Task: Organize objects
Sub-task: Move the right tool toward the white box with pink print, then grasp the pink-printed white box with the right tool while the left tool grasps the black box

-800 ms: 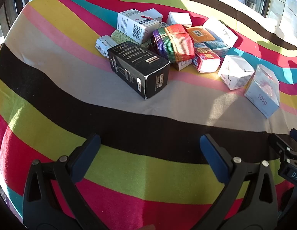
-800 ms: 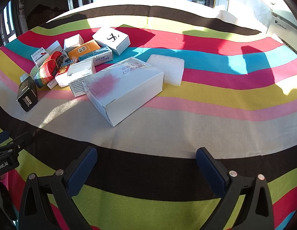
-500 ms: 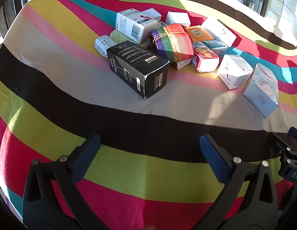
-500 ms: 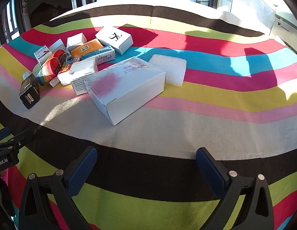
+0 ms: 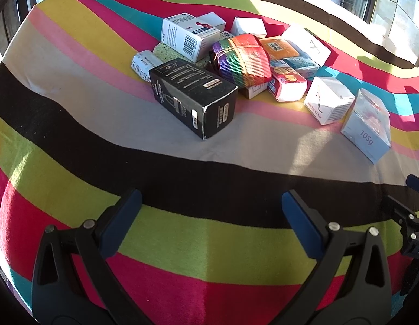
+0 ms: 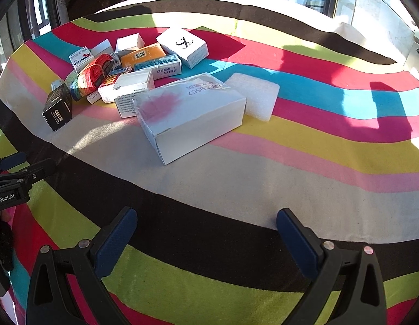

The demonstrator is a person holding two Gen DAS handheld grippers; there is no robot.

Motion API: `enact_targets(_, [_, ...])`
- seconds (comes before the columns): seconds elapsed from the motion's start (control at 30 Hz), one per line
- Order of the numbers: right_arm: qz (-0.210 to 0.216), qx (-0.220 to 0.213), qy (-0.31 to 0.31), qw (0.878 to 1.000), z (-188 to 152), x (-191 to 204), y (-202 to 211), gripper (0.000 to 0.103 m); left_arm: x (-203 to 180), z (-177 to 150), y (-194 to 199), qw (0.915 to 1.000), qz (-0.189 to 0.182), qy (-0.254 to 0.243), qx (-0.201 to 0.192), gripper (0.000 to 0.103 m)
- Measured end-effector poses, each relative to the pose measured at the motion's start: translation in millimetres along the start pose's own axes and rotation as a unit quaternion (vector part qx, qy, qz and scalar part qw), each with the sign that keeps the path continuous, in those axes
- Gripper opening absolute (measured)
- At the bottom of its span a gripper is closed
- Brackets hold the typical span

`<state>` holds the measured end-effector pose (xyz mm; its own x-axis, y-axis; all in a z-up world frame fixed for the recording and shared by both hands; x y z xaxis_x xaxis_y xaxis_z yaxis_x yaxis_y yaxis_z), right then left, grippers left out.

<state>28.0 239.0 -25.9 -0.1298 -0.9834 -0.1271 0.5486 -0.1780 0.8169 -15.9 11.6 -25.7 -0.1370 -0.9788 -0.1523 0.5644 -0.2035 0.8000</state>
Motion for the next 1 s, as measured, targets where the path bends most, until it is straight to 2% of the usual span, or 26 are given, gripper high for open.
enact_targets(0.13, [-0.005, 0.023, -0.009, 1.000, 4.6, -1.0, -1.8, 0.103, 0.4, -0.4, 0.8, 1.0000, 0.000, 0.000, 0.000, 0.103])
enact_targets(0.27, [-0.026, 0.067, -0.071, 0.995, 17.9, 0.1, -7.8, 0.103, 1.3, 0.0, 1.1, 1.0000, -0.001, 0.000, 0.000, 0.103])
enact_targets(0.5, [-0.031, 0.052, -0.113, 0.992, 50.7, 42.7, -20.4, 0.103, 1.6, 0.5, 0.8, 1.0000, -0.002, -0.001, 0.000, 0.103])
enact_targets(0.57, [-0.052, 0.055, -0.131, 0.988, 60.6, 48.8, -25.3, 0.103, 2.0, 0.3, 1.0, 1.0000, -0.002, -0.002, 0.000, 0.103])
enact_targets(0.63, [-0.091, 0.057, -0.143, 0.984, 69.8, 49.7, -32.2, 0.103, 1.9, 0.1, 1.2, 1.0000, -0.003, -0.002, 0.000, 0.103])
enact_targets(0.7, [-0.109, 0.057, -0.161, 0.979, 76.5, 43.3, -39.9, 0.103, 1.7, 0.0, 1.2, 1.0000, -0.002, -0.001, 0.000, 0.103])
enact_targets(0.77, [-0.111, 0.064, -0.172, 0.977, 81.7, 34.1, -46.6, 0.103, 2.1, -0.5, 1.5, 1.0000, -0.002, -0.001, -0.001, 0.103])
enact_targets(0.87, [-0.098, 0.064, -0.152, 0.981, 85.5, 25.1, -50.9, 0.103, 2.4, -0.4, 1.7, 1.0000, -0.002, -0.002, -0.001, 0.103])
enact_targets(0.93, [-0.083, 0.043, -0.144, 0.985, 81.2, 14.7, -46.9, 0.098, 2.7, -0.3, 1.5, 1.0000, -0.003, -0.002, -0.001, 0.103])
enact_targets(1.0, [-0.076, 0.028, -0.125, 0.989, 72.9, 4.9, -39.6, 0.083, 2.8, -0.3, 1.5, 1.0000, -0.003, -0.002, -0.001, 0.103])
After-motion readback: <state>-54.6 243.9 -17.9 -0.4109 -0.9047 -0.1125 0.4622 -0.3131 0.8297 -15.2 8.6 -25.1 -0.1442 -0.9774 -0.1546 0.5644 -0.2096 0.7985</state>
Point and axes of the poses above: each gripper's, at about its wrist camera, not at the fingertips, and y roughly against the way its jaws point, x to its left, z to its top, the point moved 2 cm from there along -y, roughly the way its jaws point, and after that the axes turned 9 degrees about -z, right-handed, at the moved point
